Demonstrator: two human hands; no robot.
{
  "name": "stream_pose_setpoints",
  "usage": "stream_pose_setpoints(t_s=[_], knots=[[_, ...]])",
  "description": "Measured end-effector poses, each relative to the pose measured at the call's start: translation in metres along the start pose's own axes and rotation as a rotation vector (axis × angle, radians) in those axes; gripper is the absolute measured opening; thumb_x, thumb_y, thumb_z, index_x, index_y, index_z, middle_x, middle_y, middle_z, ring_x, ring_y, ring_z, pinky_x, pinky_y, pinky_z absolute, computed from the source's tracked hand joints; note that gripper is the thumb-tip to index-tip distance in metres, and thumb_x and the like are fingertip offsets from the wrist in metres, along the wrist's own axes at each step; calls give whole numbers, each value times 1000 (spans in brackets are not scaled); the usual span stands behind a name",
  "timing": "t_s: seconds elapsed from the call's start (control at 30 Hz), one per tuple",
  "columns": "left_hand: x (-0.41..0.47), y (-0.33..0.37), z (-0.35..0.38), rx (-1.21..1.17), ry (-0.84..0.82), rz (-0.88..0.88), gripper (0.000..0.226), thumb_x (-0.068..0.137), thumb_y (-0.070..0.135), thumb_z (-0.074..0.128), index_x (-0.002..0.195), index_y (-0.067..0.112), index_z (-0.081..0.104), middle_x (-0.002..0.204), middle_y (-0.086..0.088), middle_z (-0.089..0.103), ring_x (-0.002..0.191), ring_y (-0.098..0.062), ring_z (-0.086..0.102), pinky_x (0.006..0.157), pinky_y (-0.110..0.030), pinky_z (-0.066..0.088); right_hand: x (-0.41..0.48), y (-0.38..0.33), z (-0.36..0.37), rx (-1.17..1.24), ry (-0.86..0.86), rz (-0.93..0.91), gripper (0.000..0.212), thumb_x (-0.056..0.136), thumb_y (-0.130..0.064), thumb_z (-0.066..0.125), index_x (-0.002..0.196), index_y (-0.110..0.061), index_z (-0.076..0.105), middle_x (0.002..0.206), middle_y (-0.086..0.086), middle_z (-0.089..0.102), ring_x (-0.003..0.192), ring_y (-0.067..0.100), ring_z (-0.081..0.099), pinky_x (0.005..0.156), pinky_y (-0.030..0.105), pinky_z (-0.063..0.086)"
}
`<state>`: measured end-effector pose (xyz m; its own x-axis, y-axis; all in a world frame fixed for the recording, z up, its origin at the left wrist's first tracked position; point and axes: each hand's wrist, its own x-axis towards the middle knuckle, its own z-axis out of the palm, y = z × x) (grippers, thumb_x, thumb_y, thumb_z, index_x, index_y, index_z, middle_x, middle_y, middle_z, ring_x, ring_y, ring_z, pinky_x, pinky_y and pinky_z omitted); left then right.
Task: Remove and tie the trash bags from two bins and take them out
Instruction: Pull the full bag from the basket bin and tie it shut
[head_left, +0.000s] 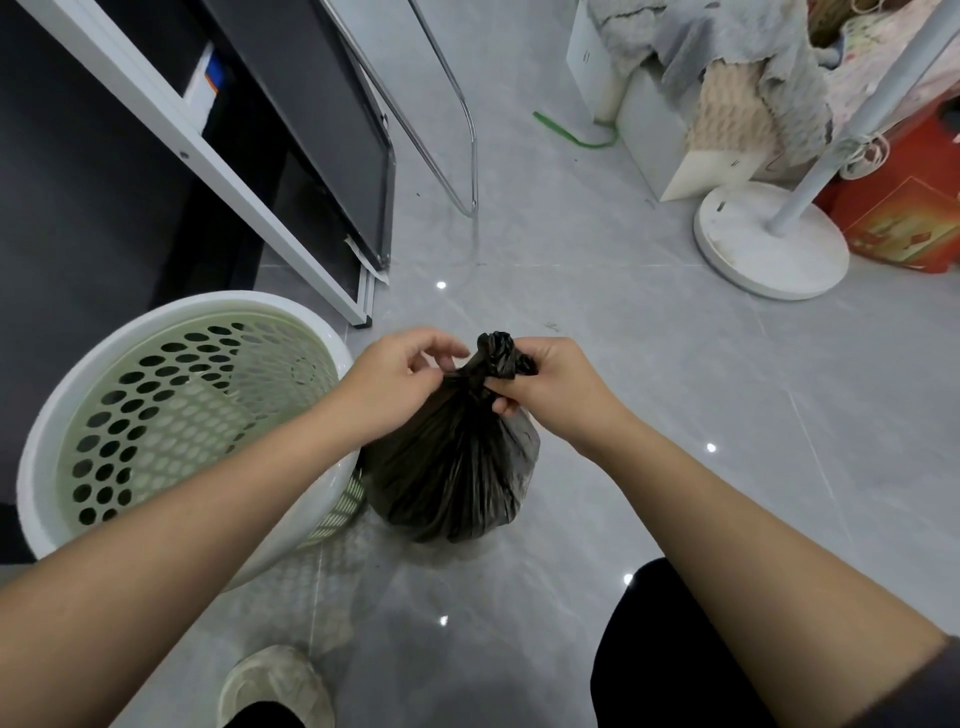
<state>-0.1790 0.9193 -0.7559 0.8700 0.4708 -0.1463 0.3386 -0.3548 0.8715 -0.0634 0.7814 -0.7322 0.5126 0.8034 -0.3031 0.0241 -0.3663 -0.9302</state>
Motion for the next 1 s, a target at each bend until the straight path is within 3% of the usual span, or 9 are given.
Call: stream_pose_setpoints(t_s=[0.13, 0.23, 0.37, 0.47, 0.57, 0.73, 0.77, 0.87, 1.0], knots=[[-10, -10, 11, 139, -252, 95, 70, 66, 48, 71, 129, 38, 41, 127, 7, 49, 127, -15, 44, 107, -38, 37, 0, -11, -5, -127, -33, -46, 11, 86, 1, 62, 86, -5, 71, 63, 7, 62, 51, 8, 57, 61, 26, 52], [-1, 3, 27, 44, -172, 104, 46, 57, 50, 78, 93, 53, 51, 94, 21, 60, 101, -8, 60, 89, -42, 49, 2, -24, -5, -193, -47, -87, 12, 84, -1, 62, 80, -7, 71, 64, 7, 64, 53, 9, 58, 59, 28, 52], [16, 17, 46, -165, -61, 44, 32, 58, 40, 78, 69, 19, 57, 67, 8, 59, 71, -13, 62, 72, -41, 54, 8, -42, -11, -289, -12, -131, 9, 85, -3, 62, 80, -3, 69, 61, 6, 64, 50, 5, 58, 57, 23, 50], [24, 18, 56, -279, -16, 13, 32, 64, 26, 81, 80, 8, 60, 74, 1, 61, 74, -8, 61, 73, -31, 50, 14, -51, -18, -338, 10, -131, 9, 85, -3, 61, 79, -3, 68, 58, 5, 63, 48, 7, 57, 57, 25, 51], [29, 16, 63, -312, 6, -98, 15, 68, 30, 78, 74, 30, 64, 81, -1, 67, 86, -19, 67, 85, -40, 52, 17, -56, -25, -341, 10, -128, 14, 86, -2, 60, 74, -7, 65, 57, 5, 61, 46, 5, 55, 51, 20, 49], [27, 26, 73, -443, -49, -198, 15, 94, 13, 51, 85, 19, 62, 91, -2, 65, 92, -16, 62, 85, -29, 47, 21, -47, -39, -263, 24, -94, 11, 86, -2, 59, 78, -8, 63, 61, 6, 59, 54, 15, 55, 55, 27, 46], [26, 28, 73, -440, -46, -209, 18, 95, 16, 49, 85, 22, 62, 90, 1, 65, 89, -12, 62, 81, -25, 48, 19, -43, -43, -224, 33, -89, 8, 86, -2, 60, 88, -9, 64, 66, 5, 60, 57, 14, 55, 56, 27, 45], [23, 27, 74, -383, -14, -210, 14, 98, 25, 45, 95, 28, 59, 95, 11, 62, 91, -3, 57, 77, -19, 43, 7, -17, -64, -91, 70, 10, 43, 86, -12, 66, 127, -20, 53, 94, 0, 63, 73, 6, 59, 61, 21, 45], [26, 21, 72, -257, -10, -184, 22, 97, 31, 45, 112, 25, 60, 113, 4, 63, 110, -13, 56, 99, -31, 42, -9, 16, -69, -224, -205, 159, 32, 84, -16, 71, 114, -23, 61, 110, 3, 66, 85, 7, 61, 69, 12, 50]])
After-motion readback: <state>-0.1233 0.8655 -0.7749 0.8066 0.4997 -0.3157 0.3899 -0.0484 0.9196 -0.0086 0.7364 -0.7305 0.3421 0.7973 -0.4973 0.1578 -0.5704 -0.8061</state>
